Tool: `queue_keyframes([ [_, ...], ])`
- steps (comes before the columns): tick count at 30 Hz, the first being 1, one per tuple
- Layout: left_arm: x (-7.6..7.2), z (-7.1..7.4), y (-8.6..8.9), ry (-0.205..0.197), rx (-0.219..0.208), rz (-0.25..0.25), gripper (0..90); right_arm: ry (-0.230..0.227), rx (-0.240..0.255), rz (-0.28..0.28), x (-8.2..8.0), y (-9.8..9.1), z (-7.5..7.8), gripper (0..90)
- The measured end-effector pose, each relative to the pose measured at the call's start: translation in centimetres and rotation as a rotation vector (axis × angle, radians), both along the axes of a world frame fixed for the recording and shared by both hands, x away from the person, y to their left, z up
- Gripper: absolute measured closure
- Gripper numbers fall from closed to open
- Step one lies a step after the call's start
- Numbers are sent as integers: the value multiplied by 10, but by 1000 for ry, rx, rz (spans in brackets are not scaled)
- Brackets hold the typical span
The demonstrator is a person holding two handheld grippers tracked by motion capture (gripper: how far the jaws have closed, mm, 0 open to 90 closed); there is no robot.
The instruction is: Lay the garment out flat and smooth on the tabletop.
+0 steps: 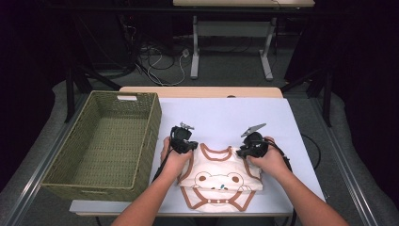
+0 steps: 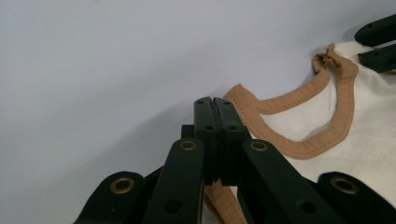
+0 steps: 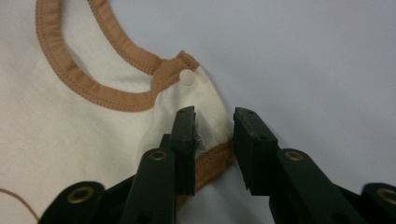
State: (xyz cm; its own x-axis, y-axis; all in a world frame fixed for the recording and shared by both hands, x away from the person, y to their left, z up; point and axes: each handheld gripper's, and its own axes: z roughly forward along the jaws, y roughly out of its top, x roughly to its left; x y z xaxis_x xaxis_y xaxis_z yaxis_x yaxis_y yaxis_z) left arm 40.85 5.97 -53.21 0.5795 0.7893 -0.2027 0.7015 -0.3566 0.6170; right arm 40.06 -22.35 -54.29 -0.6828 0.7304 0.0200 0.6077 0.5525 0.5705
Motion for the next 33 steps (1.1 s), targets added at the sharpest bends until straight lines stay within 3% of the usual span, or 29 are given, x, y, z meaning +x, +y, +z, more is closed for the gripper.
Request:
queue_keyframes([
  [1, 0, 1, 0, 0, 0, 0, 894, 15, -3, 5, 0, 0, 1, 735],
  [2, 0, 1, 0, -6, -4, 3, 894, -13, 27, 7, 0, 1, -2, 749],
  [4, 0, 2, 0, -4, -9, 4, 894, 1, 2, 5, 0, 1, 0, 761],
  [5, 0, 3, -1, -6, -15, 10, 894, -25, 60, 2, 0, 2, -4, 773],
  [6, 0, 4, -1, -12, -11, 4, 894, 4, 37, -3, -1, 2, -1, 776],
  [10, 0, 8, 0, -18, -28, 8, 894, -7, -17, 7, -2, 3, 3, 783],
  [11, 0, 10, 1, -24, -28, 7, 894, -7, -17, 6, -2, 2, 4, 783],
  [12, -1, 12, 1, -27, -31, 10, 894, -26, 26, -4, -4, 2, 4, 785],
  [13, 0, 13, 1, -34, -30, 8, 894, -23, -5, 2, -4, 0, 8, 785],
  [14, -1, 15, 1, -33, -33, 13, 894, -28, 18, -12, -5, 0, 9, 786],
  [15, 0, 16, 1, -39, -31, 7, 894, -35, -2, -4, -5, -1, 12, 786],
  [23, 0, 27, -1, -63, -32, 8, 893, -68, 25, -29, -7, -6, 30, 788],
  [33, 7, 51, -4, -117, -22, 17, 894, -140, -6, -27, 3, -9, 66, 789],
])
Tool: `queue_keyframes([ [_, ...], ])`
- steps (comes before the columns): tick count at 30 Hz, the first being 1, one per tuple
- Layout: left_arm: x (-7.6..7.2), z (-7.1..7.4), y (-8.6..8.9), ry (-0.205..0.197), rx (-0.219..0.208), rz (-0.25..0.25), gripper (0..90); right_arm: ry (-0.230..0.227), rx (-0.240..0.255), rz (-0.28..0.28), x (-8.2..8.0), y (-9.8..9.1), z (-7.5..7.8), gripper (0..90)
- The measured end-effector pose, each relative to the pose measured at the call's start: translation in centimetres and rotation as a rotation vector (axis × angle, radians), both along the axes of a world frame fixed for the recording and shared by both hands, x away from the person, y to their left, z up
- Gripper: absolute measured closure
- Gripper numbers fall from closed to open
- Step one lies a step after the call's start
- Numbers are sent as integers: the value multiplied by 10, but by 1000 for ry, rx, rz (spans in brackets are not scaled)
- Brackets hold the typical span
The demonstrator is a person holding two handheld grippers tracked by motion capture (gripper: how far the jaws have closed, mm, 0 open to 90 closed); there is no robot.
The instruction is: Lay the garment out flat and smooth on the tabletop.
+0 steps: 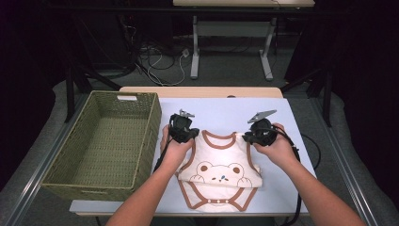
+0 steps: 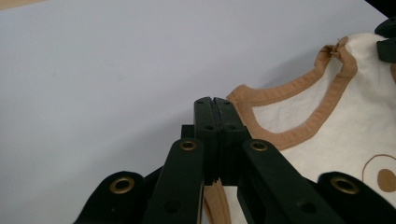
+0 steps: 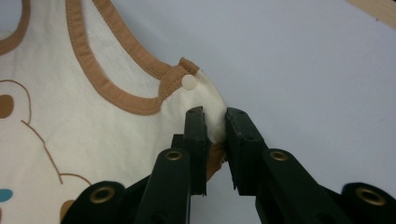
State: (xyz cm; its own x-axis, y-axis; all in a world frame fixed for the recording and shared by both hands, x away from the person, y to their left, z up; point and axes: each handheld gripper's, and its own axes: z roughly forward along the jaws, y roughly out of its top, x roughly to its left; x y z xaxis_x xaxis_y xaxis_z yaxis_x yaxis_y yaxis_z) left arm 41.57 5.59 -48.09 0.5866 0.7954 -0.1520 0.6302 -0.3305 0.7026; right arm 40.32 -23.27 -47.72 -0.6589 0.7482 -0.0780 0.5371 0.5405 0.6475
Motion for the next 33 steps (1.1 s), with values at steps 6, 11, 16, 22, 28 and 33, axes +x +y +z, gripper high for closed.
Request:
queue_keyframes([
  [6, 11, 10, -1, -10, -2, 10, 895, -29, -21, -16, 9, 4, 13, 789],
  [11, 22, 16, -4, -26, 12, 11, 895, -30, -26, -40, 21, 8, 16, 789],
  [16, 32, 16, -5, -35, 7, 17, 895, -33, -31, -64, 32, 13, 19, 789],
  [22, 47, 16, 0, -41, -9, 48, 894, -56, -62, -104, 43, 20, 18, 789],
  [28, 55, 24, 0, -83, 3, 60, 895, -79, -79, -133, 56, 23, 26, 789],
  [33, 61, 33, -1, -124, 5, 76, 895, -101, -84, -149, 64, 25, 39, 789],
])
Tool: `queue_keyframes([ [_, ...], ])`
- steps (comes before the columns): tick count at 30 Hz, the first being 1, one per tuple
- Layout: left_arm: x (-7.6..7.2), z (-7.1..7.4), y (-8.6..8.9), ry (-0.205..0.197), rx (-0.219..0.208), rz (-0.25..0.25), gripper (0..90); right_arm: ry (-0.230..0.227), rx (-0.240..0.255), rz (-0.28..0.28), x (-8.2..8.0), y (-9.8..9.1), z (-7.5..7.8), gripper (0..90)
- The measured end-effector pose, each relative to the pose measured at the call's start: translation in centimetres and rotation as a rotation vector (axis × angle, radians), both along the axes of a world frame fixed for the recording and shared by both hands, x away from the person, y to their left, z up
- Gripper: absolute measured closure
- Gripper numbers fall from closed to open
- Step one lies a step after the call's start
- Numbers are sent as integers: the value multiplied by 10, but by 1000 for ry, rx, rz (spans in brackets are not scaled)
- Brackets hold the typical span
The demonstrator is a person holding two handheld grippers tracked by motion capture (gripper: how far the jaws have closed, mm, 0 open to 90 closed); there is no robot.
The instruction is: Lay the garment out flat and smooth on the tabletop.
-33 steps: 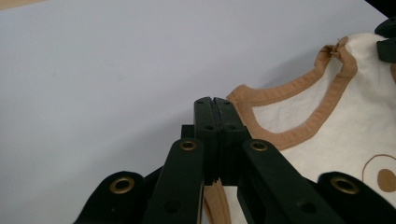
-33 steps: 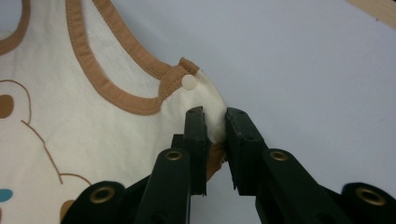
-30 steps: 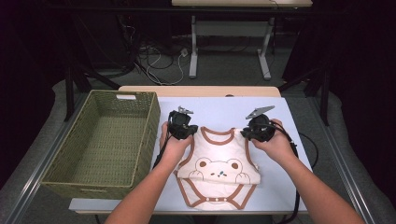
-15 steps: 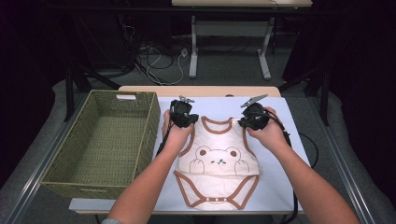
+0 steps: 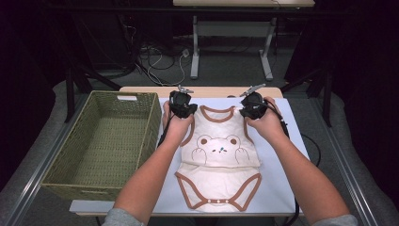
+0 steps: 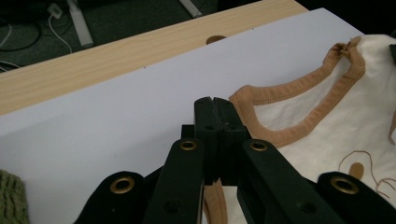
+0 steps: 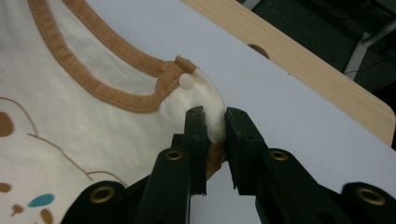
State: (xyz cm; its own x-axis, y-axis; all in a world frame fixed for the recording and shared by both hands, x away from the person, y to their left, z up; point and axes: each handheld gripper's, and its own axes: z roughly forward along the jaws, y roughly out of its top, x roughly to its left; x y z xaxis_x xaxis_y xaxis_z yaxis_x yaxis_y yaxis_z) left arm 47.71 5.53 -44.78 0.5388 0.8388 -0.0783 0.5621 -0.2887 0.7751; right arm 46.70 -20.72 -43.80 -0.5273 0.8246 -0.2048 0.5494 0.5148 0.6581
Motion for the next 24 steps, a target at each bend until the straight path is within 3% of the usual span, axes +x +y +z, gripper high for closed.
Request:
queue_keyframes([
  [3, 2, 4, 0, -6, 0, -1, 895, -4, 3, -7, 2, 1, 5, 789],
  [5, 8, 11, -1, -33, 21, -3, 896, -23, 19, -15, 6, 2, 13, 789],
  [16, 19, 32, 0, -66, -13, 38, 897, -78, 81, -66, 17, -3, 27, 789],
  [18, 21, 35, 0, -83, -3, 30, 896, -86, 87, -65, 18, -4, 28, 789],
  [24, 25, 35, 0, -89, -9, 37, 897, -99, 106, -70, 22, -2, 33, 790],
])
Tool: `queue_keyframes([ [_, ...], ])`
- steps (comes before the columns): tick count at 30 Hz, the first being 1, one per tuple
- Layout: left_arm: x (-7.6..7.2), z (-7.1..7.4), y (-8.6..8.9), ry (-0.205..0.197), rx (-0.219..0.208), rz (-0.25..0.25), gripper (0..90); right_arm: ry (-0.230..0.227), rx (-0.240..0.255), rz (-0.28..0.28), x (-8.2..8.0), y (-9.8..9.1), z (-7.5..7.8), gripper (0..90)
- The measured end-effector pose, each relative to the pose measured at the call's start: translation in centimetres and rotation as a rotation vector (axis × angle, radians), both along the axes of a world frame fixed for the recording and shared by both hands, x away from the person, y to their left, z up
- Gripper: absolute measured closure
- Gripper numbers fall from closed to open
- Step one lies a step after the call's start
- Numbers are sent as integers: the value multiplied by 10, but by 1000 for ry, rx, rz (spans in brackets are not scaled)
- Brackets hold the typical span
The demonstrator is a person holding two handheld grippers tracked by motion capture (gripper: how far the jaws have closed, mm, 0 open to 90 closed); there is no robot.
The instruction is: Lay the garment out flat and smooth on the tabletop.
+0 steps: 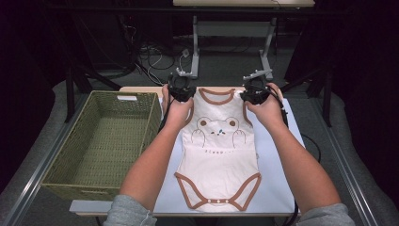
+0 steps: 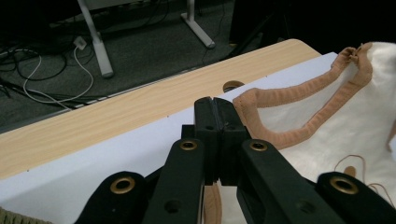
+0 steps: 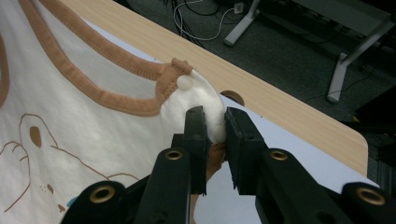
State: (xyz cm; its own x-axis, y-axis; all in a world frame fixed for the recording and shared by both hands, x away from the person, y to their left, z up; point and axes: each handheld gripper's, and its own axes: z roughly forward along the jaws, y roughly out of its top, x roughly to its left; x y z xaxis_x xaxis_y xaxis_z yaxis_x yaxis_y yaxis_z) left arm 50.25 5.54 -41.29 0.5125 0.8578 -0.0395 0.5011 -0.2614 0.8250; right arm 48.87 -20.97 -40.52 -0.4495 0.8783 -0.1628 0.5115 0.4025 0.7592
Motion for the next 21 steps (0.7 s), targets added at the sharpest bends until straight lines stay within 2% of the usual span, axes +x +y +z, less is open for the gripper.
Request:
queue_keyframes([
  [2, 3, -4, -1, 11, 9, 1, 897, -6, 4, 0, 1, 0, 1, 790],
  [7, 6, -13, -4, 11, -10, 20, 892, 0, -5, -10, 2, 0, -4, 789],
  [10, 7, -16, -5, 3, -2, 11, 891, 5, -6, -16, 3, 0, -8, 789],
  [13, 8, -26, -7, 10, -14, 23, 889, 11, -8, -29, 5, 0, -18, 789],
  [17, 10, -36, -8, 9, -8, 29, 881, 12, -12, -34, 7, 2, -28, 789],
  [21, 11, -44, -7, -9, -9, 35, 882, 18, -27, -39, 8, 3, -36, 788],
])
